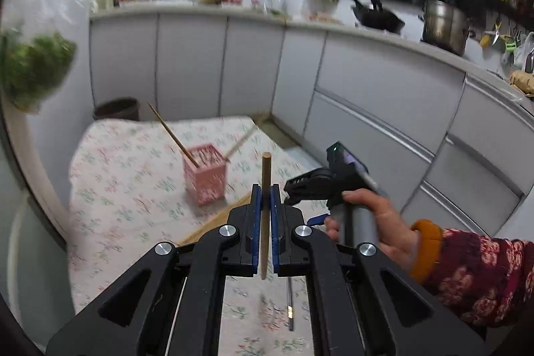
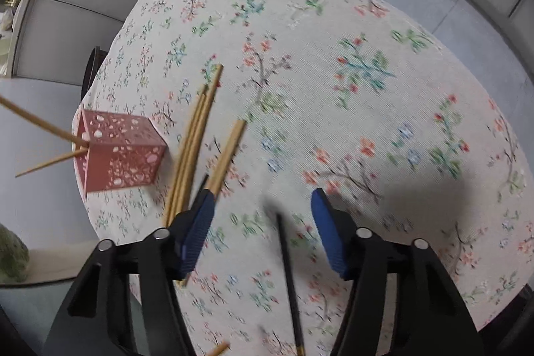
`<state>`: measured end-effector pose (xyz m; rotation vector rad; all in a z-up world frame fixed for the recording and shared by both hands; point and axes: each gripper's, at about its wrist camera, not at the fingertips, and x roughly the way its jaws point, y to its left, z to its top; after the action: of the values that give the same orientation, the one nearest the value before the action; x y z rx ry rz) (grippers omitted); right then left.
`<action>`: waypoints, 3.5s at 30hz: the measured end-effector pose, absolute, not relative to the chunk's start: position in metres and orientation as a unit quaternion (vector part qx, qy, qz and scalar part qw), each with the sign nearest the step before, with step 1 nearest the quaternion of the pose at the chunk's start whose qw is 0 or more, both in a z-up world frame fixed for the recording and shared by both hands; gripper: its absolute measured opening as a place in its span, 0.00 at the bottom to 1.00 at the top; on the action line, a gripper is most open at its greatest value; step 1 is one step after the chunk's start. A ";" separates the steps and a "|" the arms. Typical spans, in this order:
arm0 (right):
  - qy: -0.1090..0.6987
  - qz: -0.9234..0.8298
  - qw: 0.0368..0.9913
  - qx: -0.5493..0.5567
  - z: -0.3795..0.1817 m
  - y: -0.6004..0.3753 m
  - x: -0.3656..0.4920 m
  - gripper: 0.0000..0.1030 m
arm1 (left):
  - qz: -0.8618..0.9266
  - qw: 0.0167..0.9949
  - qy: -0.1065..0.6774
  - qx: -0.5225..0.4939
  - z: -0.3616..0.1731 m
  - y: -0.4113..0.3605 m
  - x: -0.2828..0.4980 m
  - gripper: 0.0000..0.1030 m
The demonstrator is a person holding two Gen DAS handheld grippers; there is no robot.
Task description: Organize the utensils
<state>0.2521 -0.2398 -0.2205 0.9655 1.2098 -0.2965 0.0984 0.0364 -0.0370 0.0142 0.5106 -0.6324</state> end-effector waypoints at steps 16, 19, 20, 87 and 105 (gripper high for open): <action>0.553 -0.225 0.722 0.351 -0.233 -0.204 0.302 0.21 | -0.330 0.928 0.168 -0.033 -0.007 0.080 0.072 0.04; 0.560 -0.216 0.717 0.354 -0.234 -0.204 0.298 0.04 | -0.331 0.928 0.165 -0.044 -0.004 0.086 0.070 0.04; 0.563 -0.209 0.714 0.360 -0.235 -0.206 0.294 0.03 | -0.332 0.928 0.164 -0.045 -0.004 0.087 0.069 0.04; 0.269 0.031 0.943 0.192 -0.116 -0.139 0.147 0.05 | -0.283 0.933 0.218 -0.050 -0.033 0.072 0.087 0.05; 0.204 0.046 0.966 0.149 -0.067 -0.160 0.072 0.05 | -0.261 0.942 0.209 -0.031 -0.035 0.033 0.086 0.05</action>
<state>0.0718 -0.1602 -0.0666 0.3011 0.4127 0.0923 0.0858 0.0330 -0.0347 -0.0624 0.4267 -0.5330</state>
